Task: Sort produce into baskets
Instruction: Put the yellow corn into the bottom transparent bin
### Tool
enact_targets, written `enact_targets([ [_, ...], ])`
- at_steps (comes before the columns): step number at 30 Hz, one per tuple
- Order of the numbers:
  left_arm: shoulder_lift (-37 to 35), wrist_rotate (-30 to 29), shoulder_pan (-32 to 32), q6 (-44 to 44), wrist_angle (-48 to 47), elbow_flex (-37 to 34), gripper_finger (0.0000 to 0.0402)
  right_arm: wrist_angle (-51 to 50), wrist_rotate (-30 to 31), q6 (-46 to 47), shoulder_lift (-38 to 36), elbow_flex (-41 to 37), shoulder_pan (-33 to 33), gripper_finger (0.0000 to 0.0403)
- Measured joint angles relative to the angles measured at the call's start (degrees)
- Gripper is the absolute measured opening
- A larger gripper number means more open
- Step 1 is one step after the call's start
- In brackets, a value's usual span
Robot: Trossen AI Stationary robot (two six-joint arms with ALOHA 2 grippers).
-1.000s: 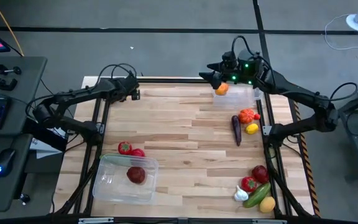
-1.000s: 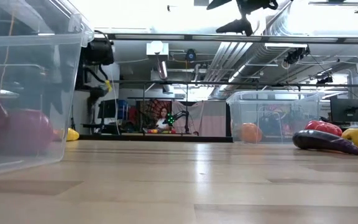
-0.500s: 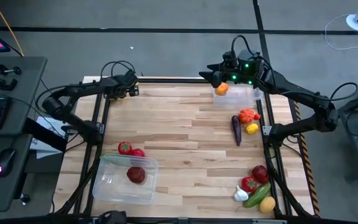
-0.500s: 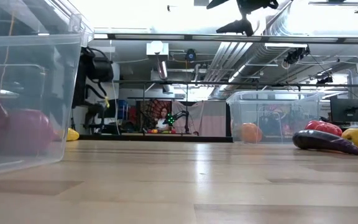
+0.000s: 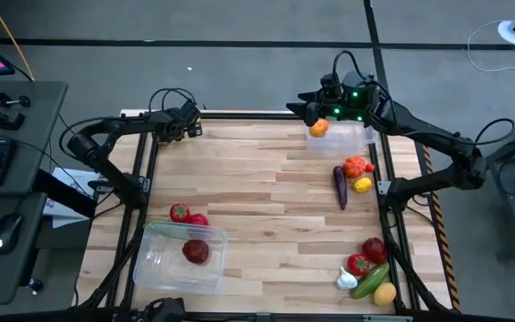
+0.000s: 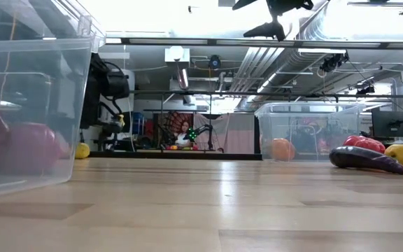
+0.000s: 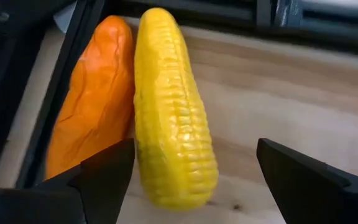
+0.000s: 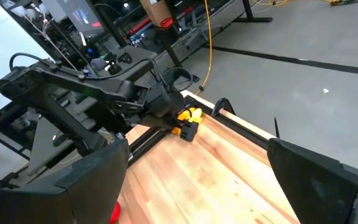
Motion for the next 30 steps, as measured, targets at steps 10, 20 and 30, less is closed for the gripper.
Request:
enact_targets([
  [10,2.4,-1.43,-1.24,-4.75,-0.56,0.0,0.0253,-0.02,-0.59,0.0,0.0,0.0,0.0,0.0378],
  [20,2.3,-1.21,-1.2,-7.72,-0.45,0.28,0.0127,-0.05,-3.42,-0.07,-0.29,-0.02,0.0,0.0378],
  [30,-7.22,2.09,-8.2,-7.67,-5.35,0.31,0.012,-0.95,-6.85,-0.57,-5.57,-0.06,-0.02,0.0378],
])
